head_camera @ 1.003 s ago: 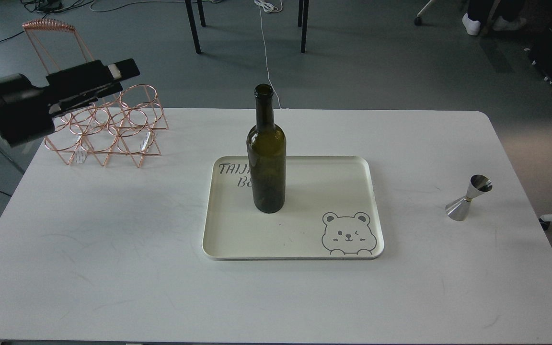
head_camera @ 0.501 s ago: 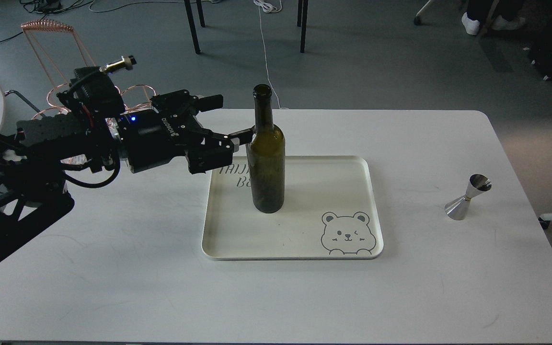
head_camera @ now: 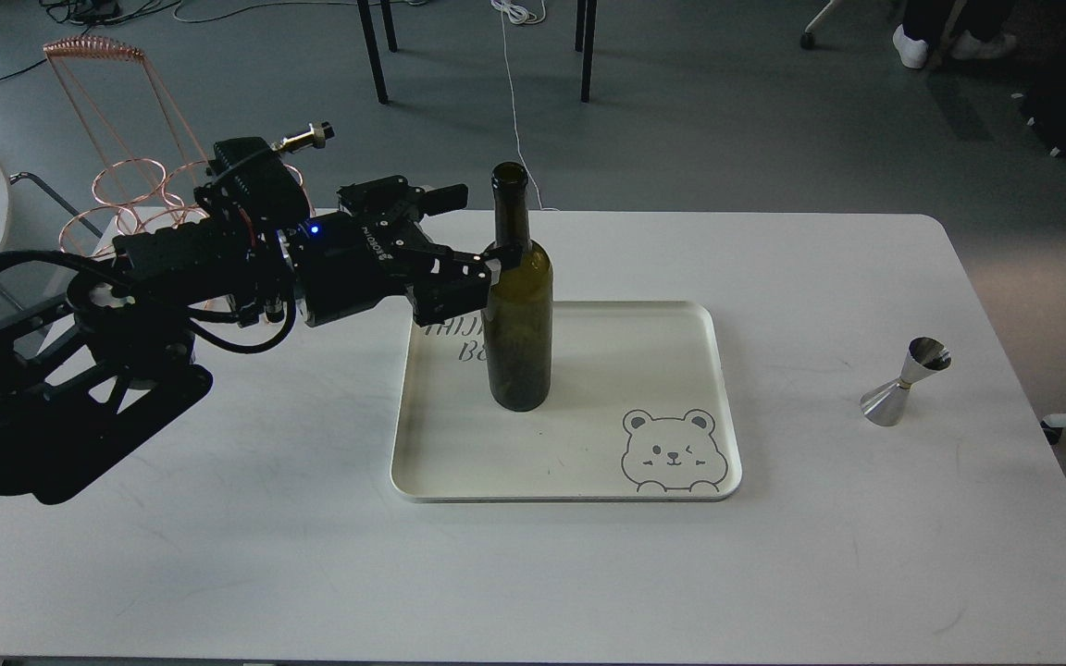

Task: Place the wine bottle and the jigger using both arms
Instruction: 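Reach the left gripper to the wine bottle neck and grasp it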

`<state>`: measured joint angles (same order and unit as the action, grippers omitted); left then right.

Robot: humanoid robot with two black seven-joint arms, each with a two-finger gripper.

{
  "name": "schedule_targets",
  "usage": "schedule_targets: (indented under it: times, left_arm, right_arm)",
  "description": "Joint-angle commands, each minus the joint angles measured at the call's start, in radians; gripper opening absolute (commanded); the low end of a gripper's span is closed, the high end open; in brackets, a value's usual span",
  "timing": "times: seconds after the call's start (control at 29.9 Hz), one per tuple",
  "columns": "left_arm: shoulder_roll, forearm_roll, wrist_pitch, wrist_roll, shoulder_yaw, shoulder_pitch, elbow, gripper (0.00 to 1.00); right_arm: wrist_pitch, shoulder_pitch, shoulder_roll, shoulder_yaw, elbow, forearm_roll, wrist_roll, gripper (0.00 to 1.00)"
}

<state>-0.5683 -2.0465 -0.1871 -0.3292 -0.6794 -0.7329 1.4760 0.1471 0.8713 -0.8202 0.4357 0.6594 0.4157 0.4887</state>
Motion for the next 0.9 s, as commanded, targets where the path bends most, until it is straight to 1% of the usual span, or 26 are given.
schedule_targets:
  times: [0.0,0.2,0.3,0.37,0.43,0.53,0.6,0.7,0.87]
  left_arm:
    - [0.028,0.000,0.000,0.001,0.000,-0.008,-0.026,0.83]
    - [0.059,0.000,-0.002,-0.001,0.001,-0.014,-0.048,0.66]
    - [0.062,0.000,-0.002,-0.001,0.000,-0.014,-0.049,0.60]
    - [0.068,-0.003,-0.002,0.001,0.001,-0.014,-0.051,0.50]
    - [0.071,-0.006,-0.002,0.004,0.001,-0.016,-0.051,0.38]
    - [0.071,-0.006,0.000,0.007,0.000,-0.017,-0.051,0.28]
    - [0.073,-0.001,0.001,0.007,0.000,-0.019,-0.051,0.24]
    - [0.073,0.000,0.011,0.006,-0.002,-0.020,-0.046,0.20]
    - [0.062,0.006,0.011,0.004,-0.018,-0.043,-0.013,0.17]
  right_arm:
    - [-0.001,-0.002,0.000,0.000,-0.001,0.000,0.000,0.97]
    - [-0.006,-0.003,0.000,0.000,-0.003,0.000,0.000,0.97]
    - [-0.001,-0.003,0.006,-0.003,-0.024,0.000,0.000,0.97]
    - [0.000,-0.005,0.007,-0.003,-0.040,0.000,0.000,0.97]
    - [0.000,-0.005,0.009,-0.003,-0.043,0.000,0.000,0.97]
    - [-0.001,-0.005,0.009,-0.003,-0.043,0.000,0.000,0.98]
    - [-0.001,-0.005,0.009,-0.003,-0.043,0.000,0.000,0.97]
    - [-0.001,-0.005,0.009,-0.003,-0.043,0.000,0.000,0.98]
    - [-0.001,-0.003,0.009,-0.003,-0.044,0.000,0.000,0.97]
